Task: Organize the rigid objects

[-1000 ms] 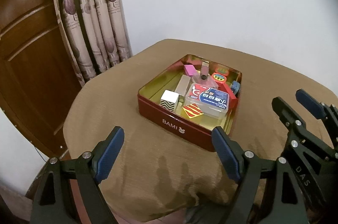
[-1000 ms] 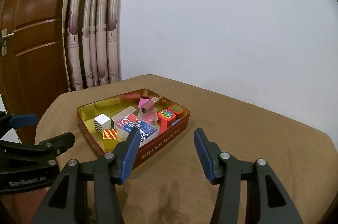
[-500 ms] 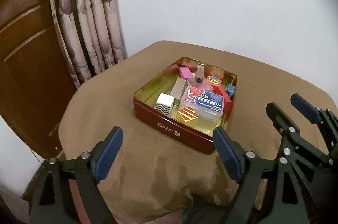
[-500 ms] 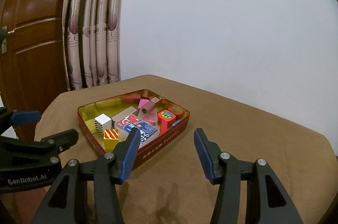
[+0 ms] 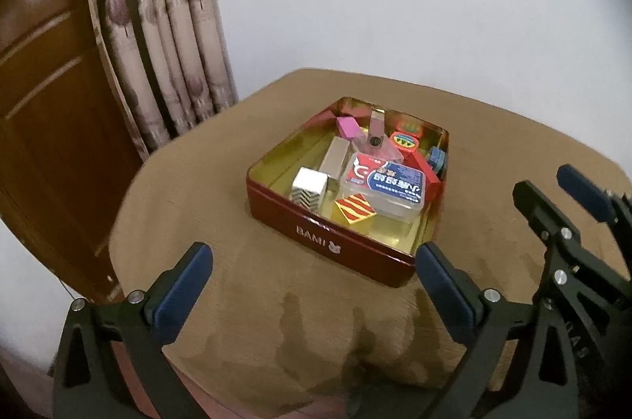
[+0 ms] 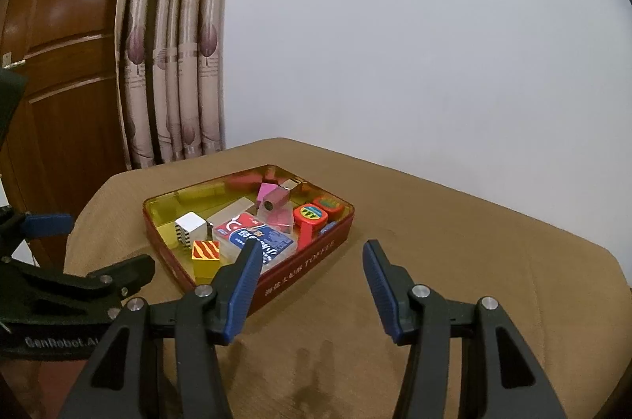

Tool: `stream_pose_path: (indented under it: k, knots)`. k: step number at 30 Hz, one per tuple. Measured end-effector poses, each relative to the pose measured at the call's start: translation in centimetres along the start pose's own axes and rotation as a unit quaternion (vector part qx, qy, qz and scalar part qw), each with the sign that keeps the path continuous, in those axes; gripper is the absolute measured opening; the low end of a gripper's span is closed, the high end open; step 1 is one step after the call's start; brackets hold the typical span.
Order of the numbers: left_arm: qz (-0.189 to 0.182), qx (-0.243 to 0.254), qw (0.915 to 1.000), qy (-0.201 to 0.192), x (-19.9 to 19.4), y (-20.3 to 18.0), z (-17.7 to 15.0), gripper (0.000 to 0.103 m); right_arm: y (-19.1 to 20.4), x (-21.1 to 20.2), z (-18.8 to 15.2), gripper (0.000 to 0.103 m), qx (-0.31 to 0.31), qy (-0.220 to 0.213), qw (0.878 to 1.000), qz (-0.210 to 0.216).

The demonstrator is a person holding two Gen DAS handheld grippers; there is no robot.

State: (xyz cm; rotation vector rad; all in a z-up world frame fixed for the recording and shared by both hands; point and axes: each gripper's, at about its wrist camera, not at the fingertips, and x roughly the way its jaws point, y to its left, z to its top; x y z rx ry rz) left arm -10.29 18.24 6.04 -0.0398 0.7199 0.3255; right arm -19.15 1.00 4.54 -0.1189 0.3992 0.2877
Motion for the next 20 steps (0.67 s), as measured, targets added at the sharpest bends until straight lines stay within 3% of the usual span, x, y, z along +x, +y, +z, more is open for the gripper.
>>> stream_pose_path:
  k: [3, 8, 20]
  knots:
    - [0.004, 0.009, 0.9999, -0.013, -0.2, -0.3, 0.0, 0.101, 0.0, 0.2, 0.0, 0.054, 0.0, -0.001, 1.0, -0.007]
    - [-0.012, 0.005, 0.9999, -0.01, 0.1, 0.0, 0.0, 0.101, -0.1, 0.5, 0.1, 0.054, 0.004, 0.0, 1.0, -0.007]
    - [-0.013, -0.007, 0.9999, -0.006, -0.2, 0.4, 0.2, 0.101, 0.2, 1.0, 0.2, 0.054, 0.008, 0.002, 1.0, -0.005]
